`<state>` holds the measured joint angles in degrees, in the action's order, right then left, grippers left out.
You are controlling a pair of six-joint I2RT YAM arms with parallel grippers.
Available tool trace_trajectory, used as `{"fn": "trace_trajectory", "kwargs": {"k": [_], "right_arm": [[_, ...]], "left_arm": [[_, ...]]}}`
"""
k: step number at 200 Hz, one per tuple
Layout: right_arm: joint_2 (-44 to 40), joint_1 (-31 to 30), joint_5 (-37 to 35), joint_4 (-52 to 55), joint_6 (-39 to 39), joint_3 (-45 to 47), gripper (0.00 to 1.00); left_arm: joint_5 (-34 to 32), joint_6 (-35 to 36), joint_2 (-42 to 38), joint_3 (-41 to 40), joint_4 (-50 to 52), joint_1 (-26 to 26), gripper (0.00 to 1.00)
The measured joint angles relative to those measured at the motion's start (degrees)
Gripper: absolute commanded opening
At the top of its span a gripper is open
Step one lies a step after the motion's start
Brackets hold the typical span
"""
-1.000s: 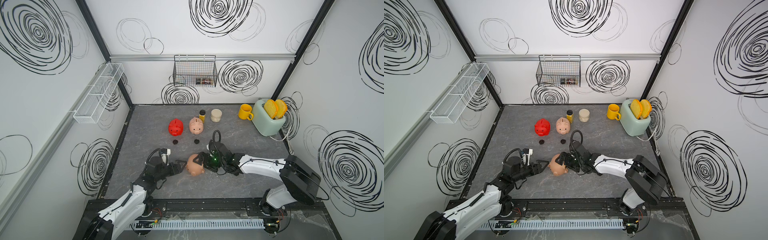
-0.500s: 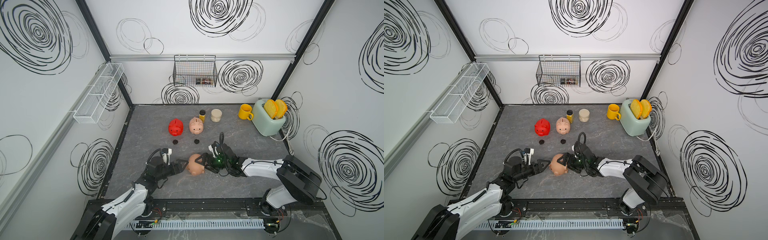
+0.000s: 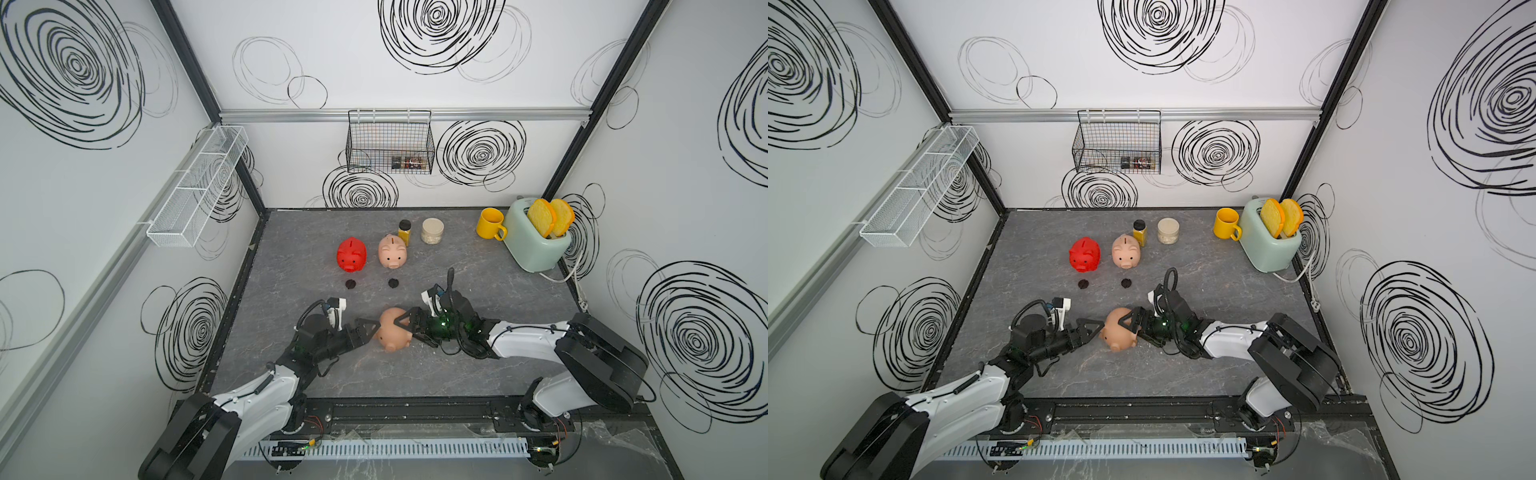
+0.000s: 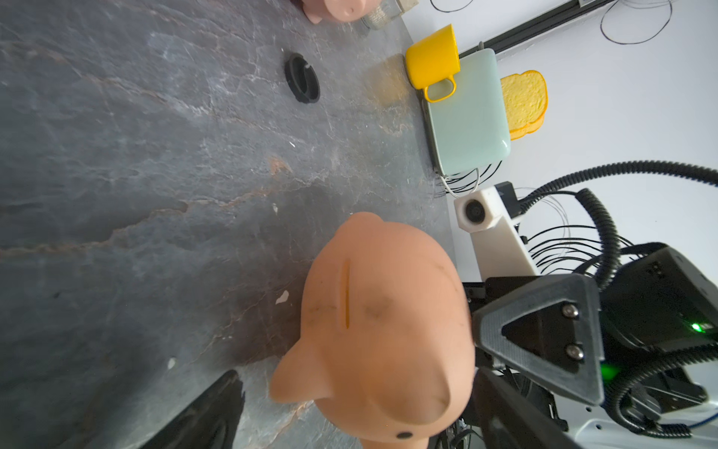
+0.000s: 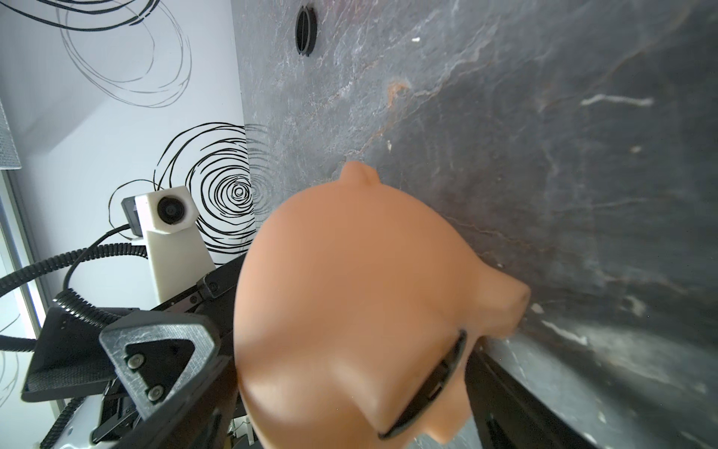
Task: Open piggy banks
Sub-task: Pick up the piggy bank from the center of the board.
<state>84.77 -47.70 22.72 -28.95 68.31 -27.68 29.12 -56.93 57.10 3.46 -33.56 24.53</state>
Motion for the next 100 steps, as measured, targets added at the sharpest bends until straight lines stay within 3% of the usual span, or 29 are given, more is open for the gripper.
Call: {"fn": "trace_trajectory", "kwargs": {"k": [100], "right_arm": [[-0.4, 0.5, 0.0, -1.7, 1.1, 1.2, 0.94]], "left_arm": [[-0.7, -4.3, 5.0, -0.9, -6.8, 2.8, 0.96]]}}
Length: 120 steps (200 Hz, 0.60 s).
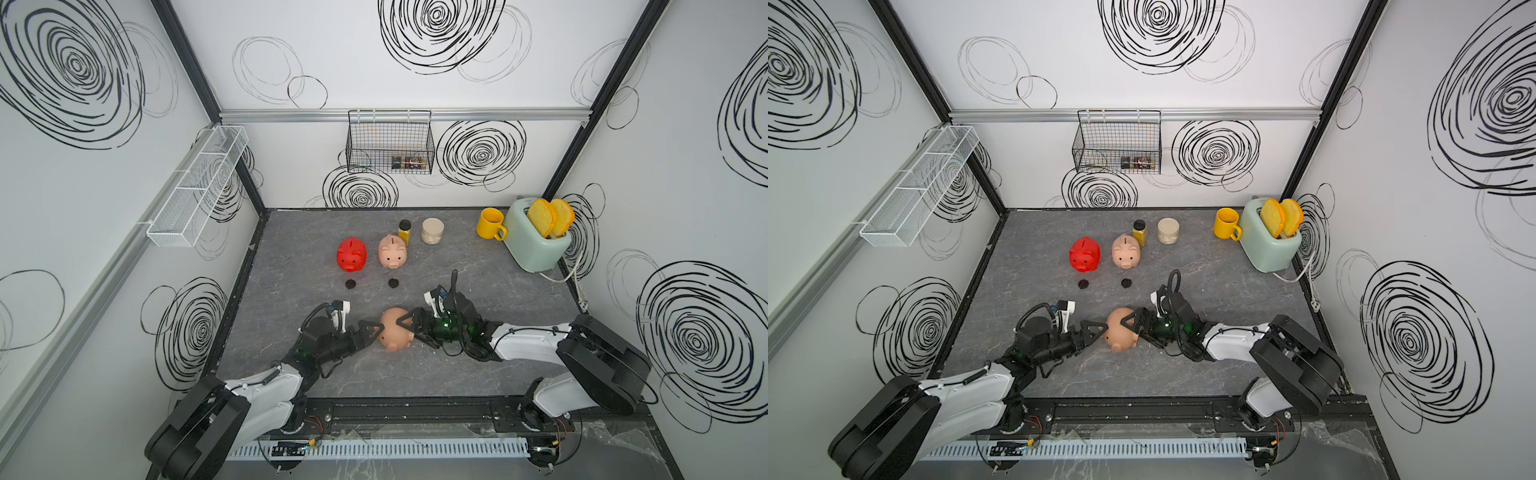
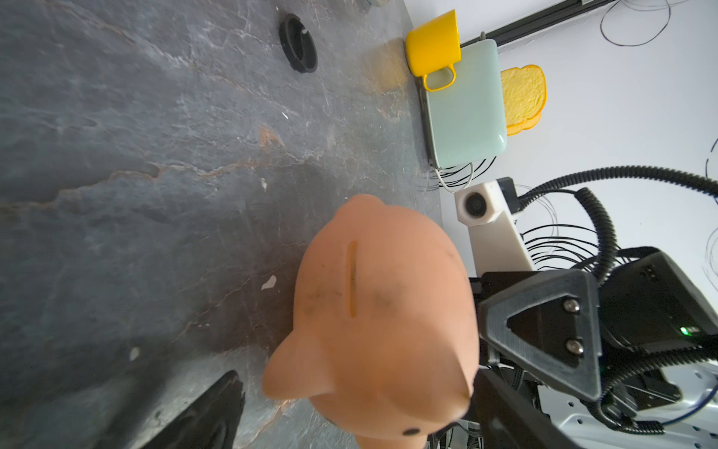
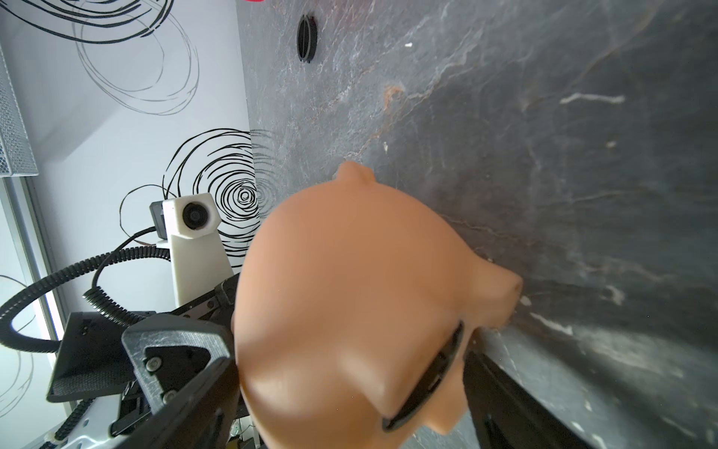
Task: Open piggy banks
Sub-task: Pick up the piggy bank from the center of the board.
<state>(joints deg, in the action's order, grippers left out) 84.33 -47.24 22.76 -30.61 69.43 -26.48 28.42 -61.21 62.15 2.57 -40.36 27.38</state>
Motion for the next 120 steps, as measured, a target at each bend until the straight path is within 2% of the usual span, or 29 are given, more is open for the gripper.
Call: {"fn": "trace_trajectory", "kwargs": {"k": [120], "right_arm": [[-0.1, 0.1, 0.0, -1.1, 0.0, 0.7, 0.93]], "left_arm": [[-2.3, -7.8, 5.1, -1.0, -6.9, 2.2, 0.96]]}}
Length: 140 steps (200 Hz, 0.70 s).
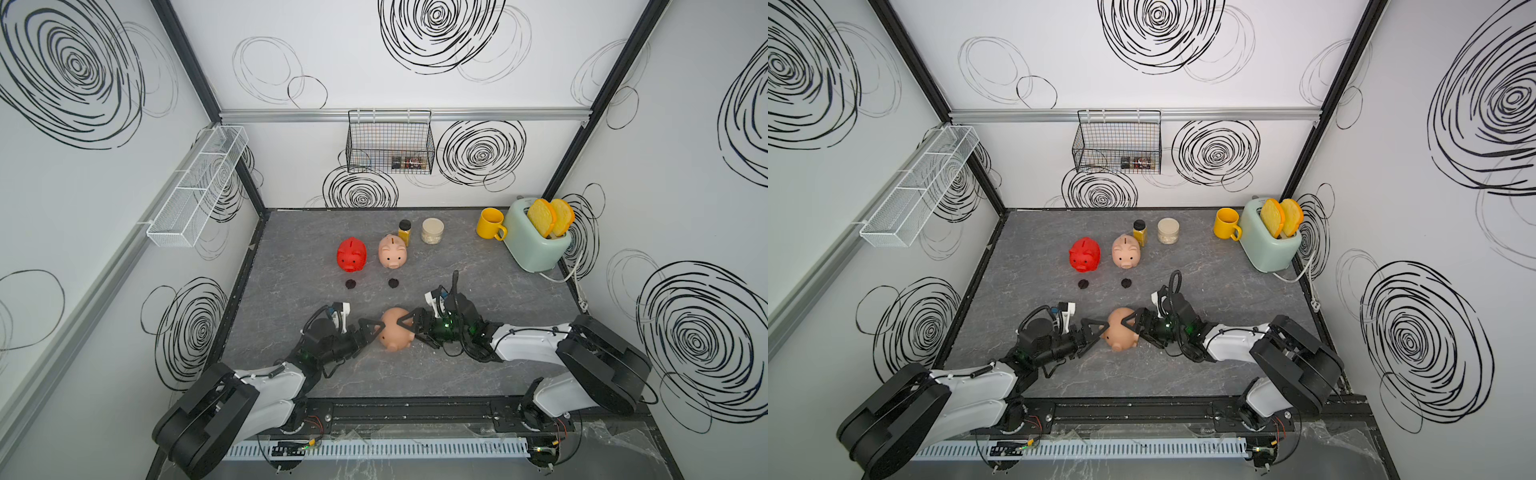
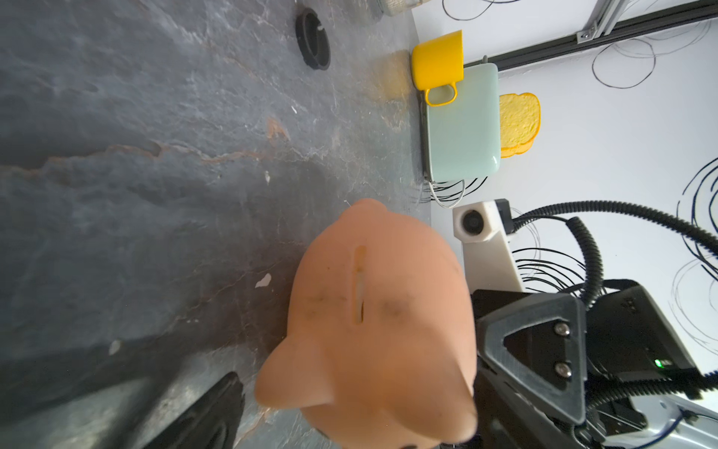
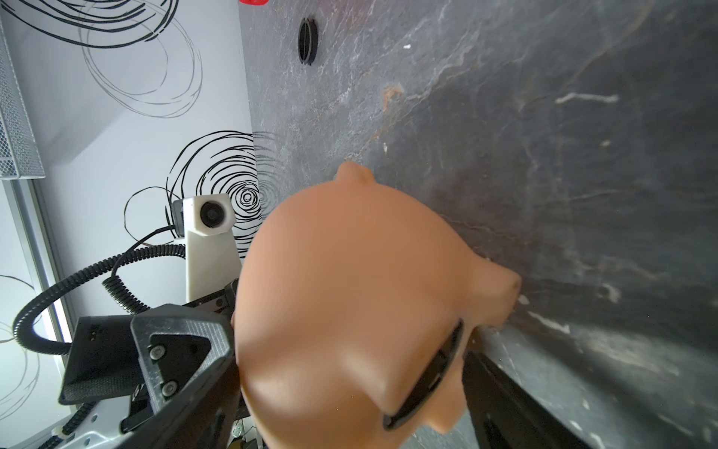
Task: Open piggy banks
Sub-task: Pick up the piggy bank from the center of the board.
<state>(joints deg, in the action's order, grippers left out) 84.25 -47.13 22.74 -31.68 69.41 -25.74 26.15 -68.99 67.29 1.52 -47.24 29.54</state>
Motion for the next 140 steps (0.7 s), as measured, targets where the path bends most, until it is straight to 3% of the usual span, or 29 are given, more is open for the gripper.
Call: {"fn": "trace_trajectory", "kwargs": {"k": [140], "right_arm": [[0.0, 0.2, -0.1, -1.3, 0.8, 0.7, 0.93]], "left_arm": [[-2.3, -9.2, 15.3, -1.0, -20.7, 4.4, 0.97]]}}
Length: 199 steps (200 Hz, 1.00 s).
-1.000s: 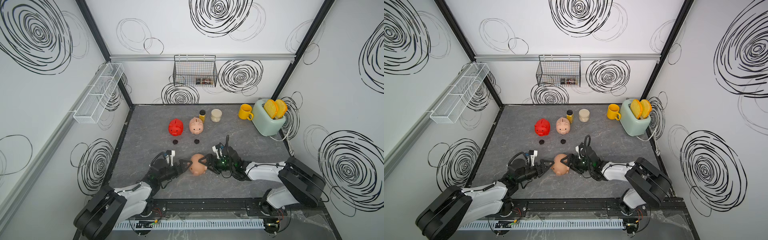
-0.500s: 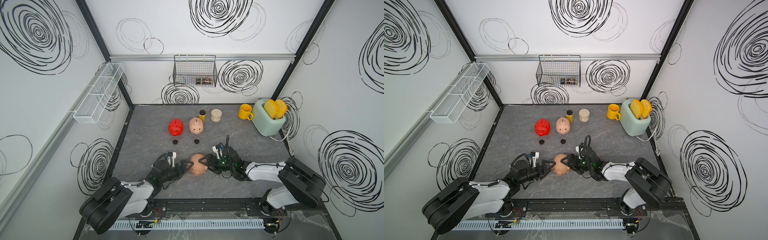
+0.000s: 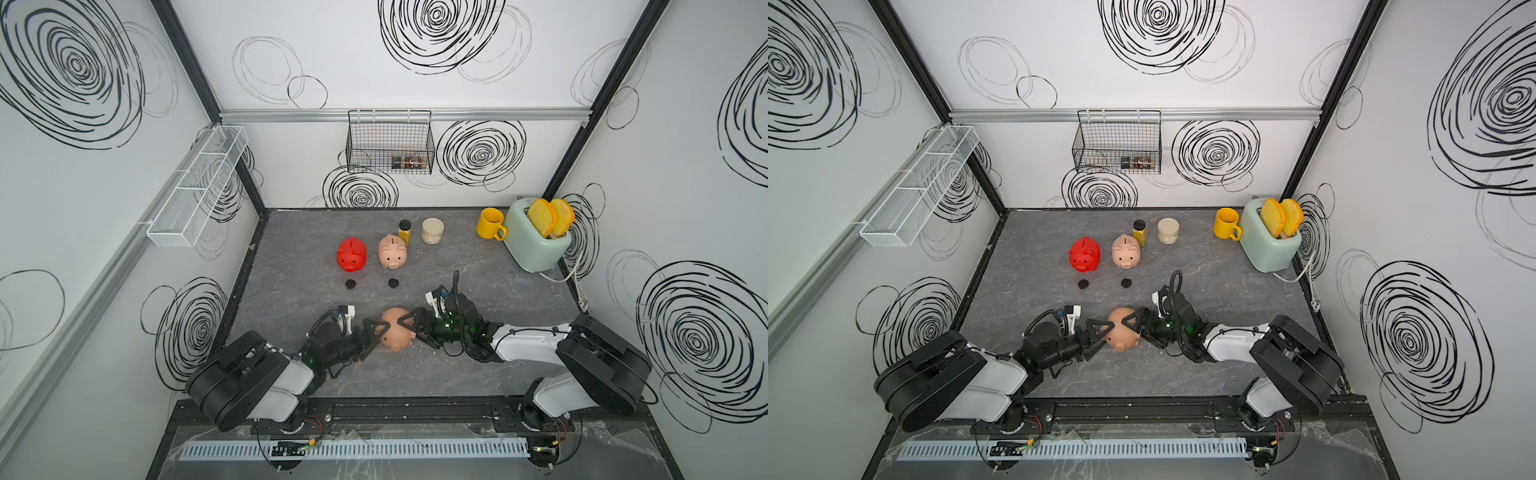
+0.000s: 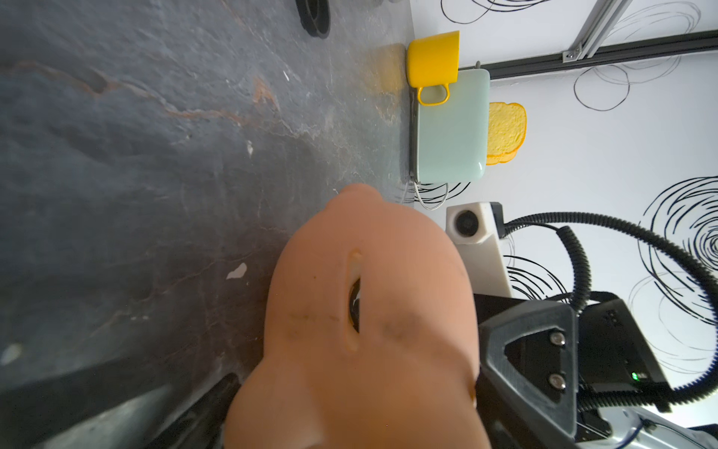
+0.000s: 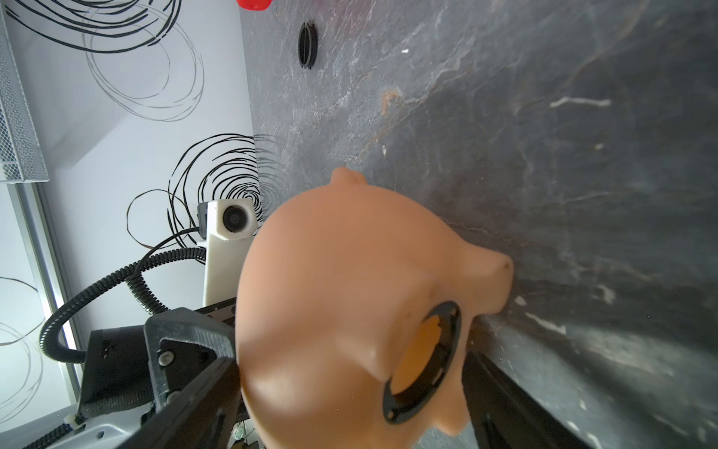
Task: Open piggy banks
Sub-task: Pick up the piggy bank from the center of the board.
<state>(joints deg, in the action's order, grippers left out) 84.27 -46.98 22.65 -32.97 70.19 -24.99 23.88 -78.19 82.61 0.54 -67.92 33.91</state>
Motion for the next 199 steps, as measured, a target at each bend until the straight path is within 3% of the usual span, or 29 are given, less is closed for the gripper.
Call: {"fn": "trace_trajectory", "kwargs": {"k": [16, 104, 169, 199], "right_arm": [[0.0, 0.0, 0.1, -0.4, 0.3, 0.2, 0.92], [0.1, 0.4, -1.4, -1.7, 1.6, 0.6, 0.92], [0.2, 0.6, -1.6, -1.4, 1.3, 0.3, 0.92], [0.0, 0.4, -1.8, 1.3, 0.1, -0.7, 0.98]], "left_arm": [[-0.2, -1.0, 2.3, 0.0, -2.9, 0.3, 1.00], [-1.0, -7.0, 20.2, 0.1, -24.4, 0.7, 0.69], [-0.8, -7.3, 20.0, 0.6, -24.3, 0.5, 0.65], [-1.6, -5.7, 16.2, -0.1, -20.8, 0.5, 0.64]]}}
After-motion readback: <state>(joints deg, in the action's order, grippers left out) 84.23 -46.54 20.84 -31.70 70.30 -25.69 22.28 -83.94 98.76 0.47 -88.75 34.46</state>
